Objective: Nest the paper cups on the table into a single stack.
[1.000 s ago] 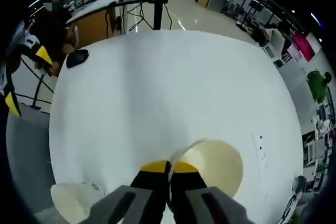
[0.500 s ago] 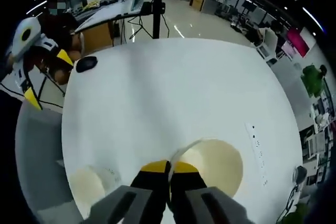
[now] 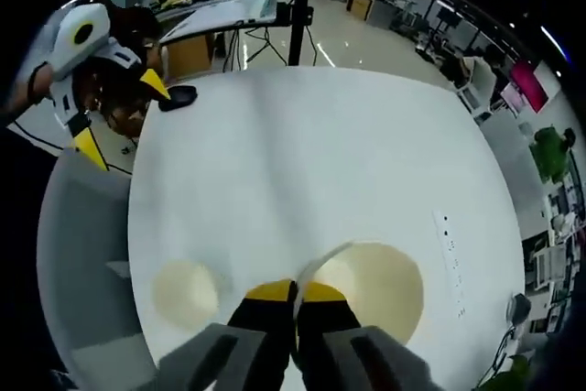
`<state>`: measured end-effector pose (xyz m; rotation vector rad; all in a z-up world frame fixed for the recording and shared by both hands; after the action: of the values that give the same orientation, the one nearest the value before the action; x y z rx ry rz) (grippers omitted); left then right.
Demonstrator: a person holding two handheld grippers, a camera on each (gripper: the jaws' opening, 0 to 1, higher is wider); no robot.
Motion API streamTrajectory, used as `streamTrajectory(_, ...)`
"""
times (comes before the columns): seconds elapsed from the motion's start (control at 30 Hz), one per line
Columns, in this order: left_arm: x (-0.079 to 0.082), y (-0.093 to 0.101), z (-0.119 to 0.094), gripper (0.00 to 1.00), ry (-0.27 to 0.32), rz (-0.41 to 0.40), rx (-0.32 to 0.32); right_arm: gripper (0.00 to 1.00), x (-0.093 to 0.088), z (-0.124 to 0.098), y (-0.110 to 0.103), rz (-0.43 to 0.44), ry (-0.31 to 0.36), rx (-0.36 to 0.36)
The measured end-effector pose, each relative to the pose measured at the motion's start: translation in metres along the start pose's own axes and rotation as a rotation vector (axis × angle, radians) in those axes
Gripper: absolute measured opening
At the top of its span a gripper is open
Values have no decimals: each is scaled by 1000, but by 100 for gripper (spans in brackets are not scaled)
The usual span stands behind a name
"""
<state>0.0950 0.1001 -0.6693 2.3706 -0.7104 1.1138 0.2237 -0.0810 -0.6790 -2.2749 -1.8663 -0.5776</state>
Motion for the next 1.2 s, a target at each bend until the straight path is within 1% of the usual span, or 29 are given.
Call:
streamTrajectory(0.13,1,4,0,58,1,3,-2,0,4,-11,-8,-14,16,13)
streamTrajectory(0.2,0,6,1,58,-1,4,-6,0,2,-11,-12,-9,32,22)
streamTrajectory(0.33,0,7,5,58,-5,10,-13,0,0,-21,-26,-14,42,39)
streamTrajectory(0.4,0,8,8,58,-5,12,-16,0,0,-26,-38,-28,41,44)
streamTrajectory(0.57,1,12,13,58,-5,21,-25,0,-3,-27,-53,-56,37,58)
streamTrajectory(0.67,1,12,16,58,-5,23,-28,0,-5,-29,-62,-64,37,63)
streamTrajectory(0.77,0,12,17,58,-5,26,-29,0,-4,-30,-68,-75,38,69)
streamTrajectory(0.9,-1,12,16,58,-5,26,-27,0,-3,-32,-85,-90,41,89)
streamTrajectory(1.07,-2,13,16,58,-5,28,-24,0,-2,-30,-100,-111,42,110)
streamTrajectory(1.2,-2,14,15,58,-3,29,-22,0,-2,-25,-108,-130,36,122)
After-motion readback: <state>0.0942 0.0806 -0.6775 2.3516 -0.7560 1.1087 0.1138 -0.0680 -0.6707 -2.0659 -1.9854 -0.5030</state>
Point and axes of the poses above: the point that each gripper's makers call its tool centre point, and the gripper's own axes: z roughly forward along the fingers, y roughly to its right, x roughly out of its top, the point moved 4 cm from there along -z, roughly backward along the fingers, and after that the axes turned 2 degrees about -x, right-handed, at the moved point
